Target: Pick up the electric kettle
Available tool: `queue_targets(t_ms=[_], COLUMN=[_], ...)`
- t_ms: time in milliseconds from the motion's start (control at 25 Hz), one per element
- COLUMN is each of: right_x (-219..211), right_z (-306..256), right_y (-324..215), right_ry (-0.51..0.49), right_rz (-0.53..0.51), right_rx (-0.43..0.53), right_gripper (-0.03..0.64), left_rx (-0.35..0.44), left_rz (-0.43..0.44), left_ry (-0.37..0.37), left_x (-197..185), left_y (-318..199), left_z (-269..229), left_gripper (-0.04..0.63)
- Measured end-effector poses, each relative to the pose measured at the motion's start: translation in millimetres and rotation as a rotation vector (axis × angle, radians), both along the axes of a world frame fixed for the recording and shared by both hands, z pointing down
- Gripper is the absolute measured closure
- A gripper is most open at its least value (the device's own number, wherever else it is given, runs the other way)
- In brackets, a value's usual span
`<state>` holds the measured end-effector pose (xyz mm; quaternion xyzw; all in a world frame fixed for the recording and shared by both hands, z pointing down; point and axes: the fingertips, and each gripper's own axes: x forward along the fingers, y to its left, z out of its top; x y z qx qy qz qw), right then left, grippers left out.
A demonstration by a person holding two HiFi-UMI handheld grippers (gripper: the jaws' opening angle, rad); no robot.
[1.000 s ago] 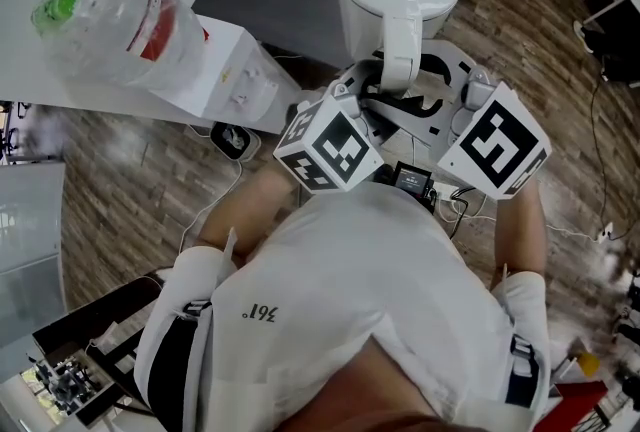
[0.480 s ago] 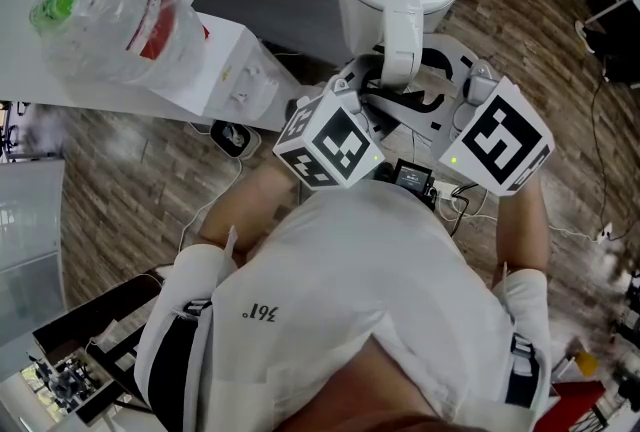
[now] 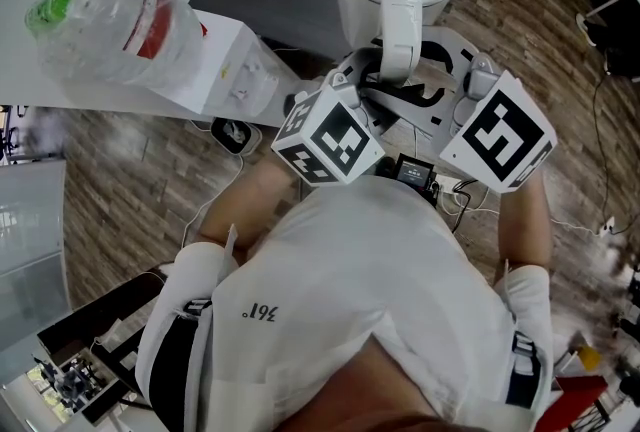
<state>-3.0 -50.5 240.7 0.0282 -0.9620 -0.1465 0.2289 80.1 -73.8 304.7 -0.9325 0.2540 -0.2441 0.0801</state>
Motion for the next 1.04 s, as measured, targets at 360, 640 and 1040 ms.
queue_targets(t_ms=[360,640,1040], right_x=[-2,-1,-2], right_z=[1,1,-5], right_y=[-3,-4,-8], right_ry=[0.003,0.007,-0.002], right_rz=[-0.003,-0.002,-0.003], right_rx=[-0.001,0.004,0.028], right_gripper=[0.445,0.445,0.445], left_rx=[-0.002,0.000,0.024], left_rz=[-0.002,0.000,-0.005], left_ry=[-0.002,-0.007,-0.015], left_x=[-2,-1,-3], left_y=[-3,-4,-11], left_z=[2,1,-4], left_gripper=[0.483,0.483,0.483])
